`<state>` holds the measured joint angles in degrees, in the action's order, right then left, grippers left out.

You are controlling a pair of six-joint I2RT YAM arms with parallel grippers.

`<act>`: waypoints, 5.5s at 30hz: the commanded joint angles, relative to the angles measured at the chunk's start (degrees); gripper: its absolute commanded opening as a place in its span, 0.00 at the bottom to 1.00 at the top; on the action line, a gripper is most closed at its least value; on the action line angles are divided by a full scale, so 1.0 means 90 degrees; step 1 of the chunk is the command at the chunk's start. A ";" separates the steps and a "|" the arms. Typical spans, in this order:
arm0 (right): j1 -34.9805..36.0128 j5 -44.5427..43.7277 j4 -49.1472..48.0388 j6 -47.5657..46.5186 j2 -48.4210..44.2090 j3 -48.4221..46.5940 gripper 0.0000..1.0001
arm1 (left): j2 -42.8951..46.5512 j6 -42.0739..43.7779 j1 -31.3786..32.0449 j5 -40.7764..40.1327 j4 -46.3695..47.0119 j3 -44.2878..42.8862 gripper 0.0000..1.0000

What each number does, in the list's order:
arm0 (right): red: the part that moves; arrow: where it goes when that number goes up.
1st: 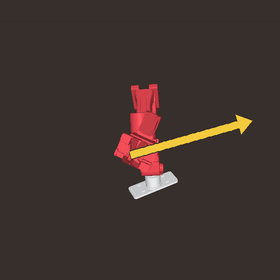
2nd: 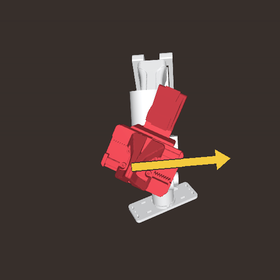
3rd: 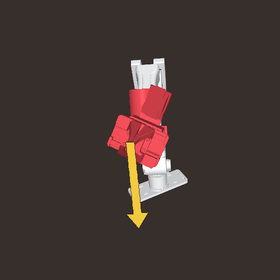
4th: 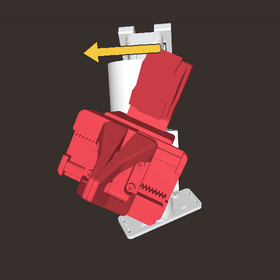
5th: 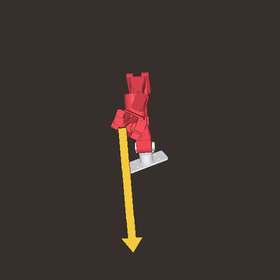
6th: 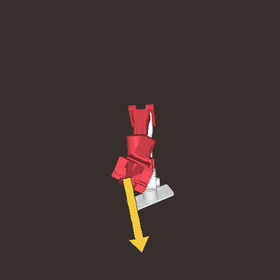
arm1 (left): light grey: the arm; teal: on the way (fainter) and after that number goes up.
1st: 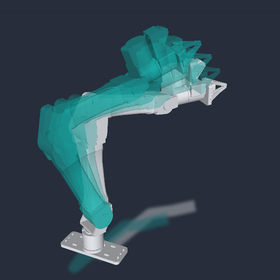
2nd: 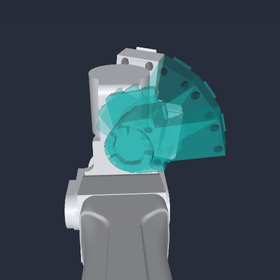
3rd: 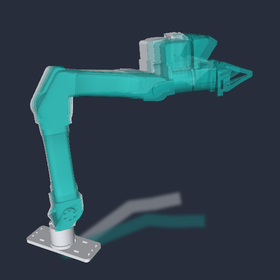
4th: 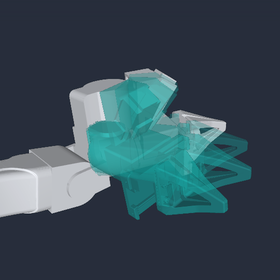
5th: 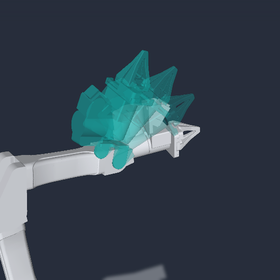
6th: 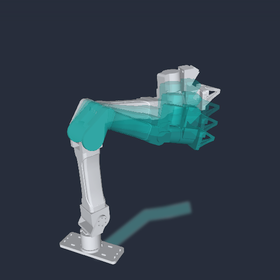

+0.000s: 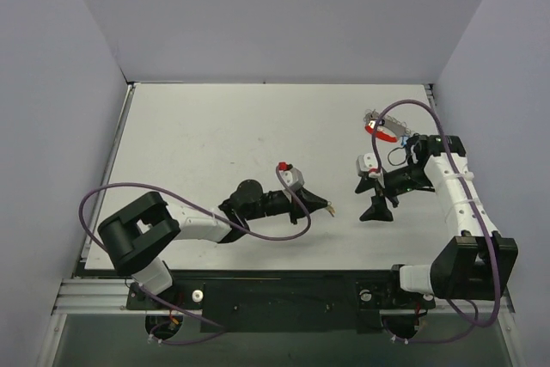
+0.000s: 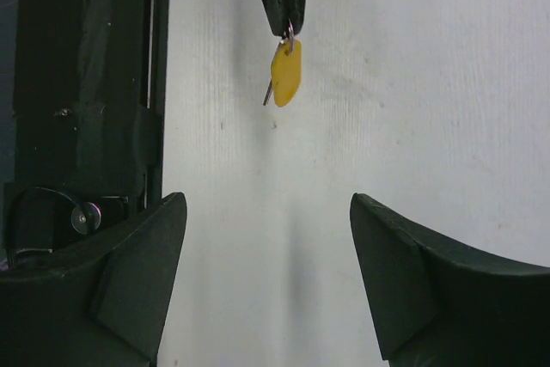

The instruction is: Put the keys on the keyring

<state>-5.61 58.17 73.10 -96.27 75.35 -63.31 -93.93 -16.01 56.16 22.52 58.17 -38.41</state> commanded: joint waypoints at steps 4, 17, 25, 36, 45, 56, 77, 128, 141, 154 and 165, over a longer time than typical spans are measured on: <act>0.1334 0.1035 0.1878 -0.0398 -0.0238 -0.0583 0.58 | 0.0953 0.0528 0.0253 -0.0510 0.1447 0.0742 0.00; 0.2136 0.1554 0.1868 -0.0094 -0.0228 -0.0642 0.29 | 0.1072 0.0471 0.0566 -0.0725 0.1816 0.0977 0.00; 0.2185 0.1593 0.1809 -0.0104 -0.0140 -0.0573 0.28 | 0.0837 0.0402 0.0664 -0.0677 0.2023 0.0870 0.00; 0.2322 0.1612 0.1654 0.0032 -0.0120 -0.0446 0.25 | 0.0710 0.0373 0.0703 -0.0676 0.2218 0.0850 0.00; 0.2420 0.1613 0.1458 0.0257 -0.0130 -0.0417 0.22 | 0.0691 0.0363 0.0723 -0.0676 0.2267 0.0831 0.00; 0.2430 0.1603 0.1390 0.0316 -0.0062 -0.0417 0.28 | 0.0642 0.0343 0.0762 -0.0598 0.2335 0.0811 0.00; 0.2185 0.1446 0.1292 0.0638 -0.0189 -0.0563 0.32 | 0.0759 0.0363 0.0762 -0.0696 0.2365 0.0928 0.00; 0.2430 0.1047 0.0502 0.1847 0.0026 -0.0554 0.00 | 0.0886 0.0187 0.0791 -0.1057 0.2491 0.1172 0.45; 0.1063 -0.0453 -0.0192 0.3371 -0.0140 -0.0222 0.00 | 0.3472 0.0529 0.0587 -0.2199 -0.1816 0.1164 0.66; -0.0315 -0.3922 -0.2545 0.5734 0.0182 0.0296 0.00 | 0.6138 0.1651 -0.0732 -0.3069 -0.7214 0.0206 0.80; 0.0270 -0.4656 -0.3054 0.6078 0.1528 -0.0240 0.00 | 0.6706 0.2247 -0.0752 -0.3274 -0.7879 0.0352 0.80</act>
<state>-7.03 19.94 44.03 -42.52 86.04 -62.00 -34.98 1.21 49.76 -6.00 -10.09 -34.37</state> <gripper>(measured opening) 0.004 0.804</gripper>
